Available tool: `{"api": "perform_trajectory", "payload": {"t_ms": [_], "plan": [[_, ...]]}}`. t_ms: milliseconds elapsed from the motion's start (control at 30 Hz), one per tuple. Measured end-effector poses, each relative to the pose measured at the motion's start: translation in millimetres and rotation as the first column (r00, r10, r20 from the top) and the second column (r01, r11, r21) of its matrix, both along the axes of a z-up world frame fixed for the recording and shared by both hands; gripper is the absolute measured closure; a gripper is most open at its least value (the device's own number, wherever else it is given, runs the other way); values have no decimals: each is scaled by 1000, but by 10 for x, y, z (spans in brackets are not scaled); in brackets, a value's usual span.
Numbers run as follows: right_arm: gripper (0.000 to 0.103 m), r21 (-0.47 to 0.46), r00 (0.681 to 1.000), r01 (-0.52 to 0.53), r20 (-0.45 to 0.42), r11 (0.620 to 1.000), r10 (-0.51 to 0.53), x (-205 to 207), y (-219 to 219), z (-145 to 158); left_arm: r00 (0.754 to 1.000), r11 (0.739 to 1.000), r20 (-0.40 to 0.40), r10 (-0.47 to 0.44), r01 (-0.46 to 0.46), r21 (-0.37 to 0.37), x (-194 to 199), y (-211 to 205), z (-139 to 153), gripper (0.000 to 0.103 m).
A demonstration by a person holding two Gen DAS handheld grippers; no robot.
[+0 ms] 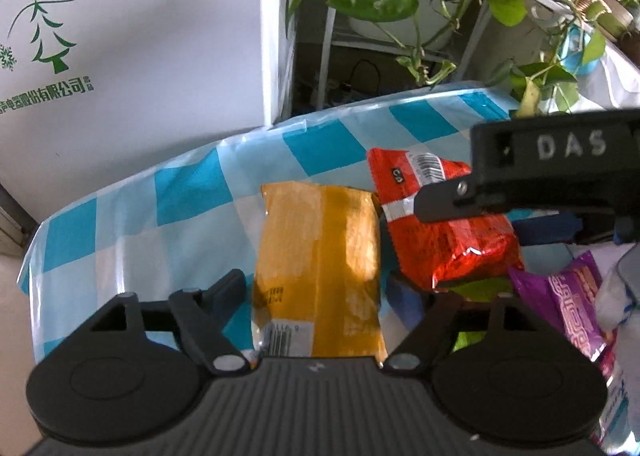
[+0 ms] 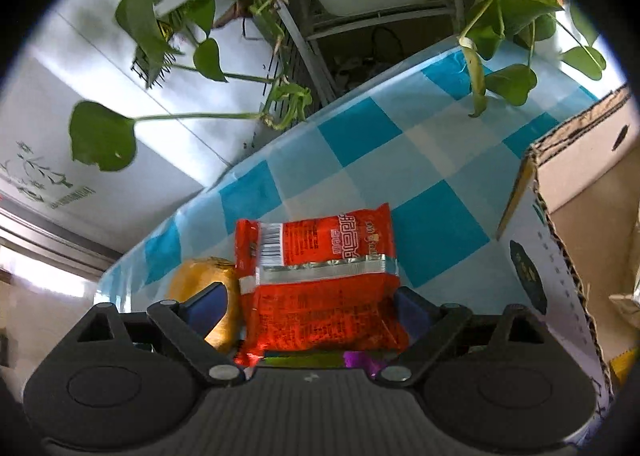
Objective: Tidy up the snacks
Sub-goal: 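Grasp the yellow pack with the left gripper while the right grasps the red pack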
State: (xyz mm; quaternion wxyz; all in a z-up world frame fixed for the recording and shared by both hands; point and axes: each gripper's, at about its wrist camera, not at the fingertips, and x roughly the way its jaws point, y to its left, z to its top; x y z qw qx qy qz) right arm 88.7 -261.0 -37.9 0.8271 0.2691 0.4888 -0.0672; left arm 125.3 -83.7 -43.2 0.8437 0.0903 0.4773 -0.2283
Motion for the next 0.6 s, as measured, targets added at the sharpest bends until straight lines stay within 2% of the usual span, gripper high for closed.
{"api": "perform_trajectory", "payload": {"t_ms": [233, 433, 533, 567, 600], "plan": [[5, -13, 1000, 2, 7, 1000, -2, 56, 29, -80, 1000, 999, 17, 7, -8, 32, 6, -32, -16, 23], [4, -102, 999, -46, 6, 994, 47, 100, 163, -97, 1000, 999, 11, 29, -30, 37, 24, -1, -5, 23], [18, -164, 998, -66, 11, 984, 69, 89, 233, -79, 999, 999, 8, 38, -38, 37, 31, 1, 9, 31], [23, -172, 997, -77, 16, 982, 81, 86, 242, -75, 999, 999, 9, 36, -36, 36, 30, -1, 19, 38], [25, -171, 997, -77, 18, 982, 81, 76, 231, -71, 999, 999, 10, 34, -34, 39, 28, -3, 31, 41]]}}
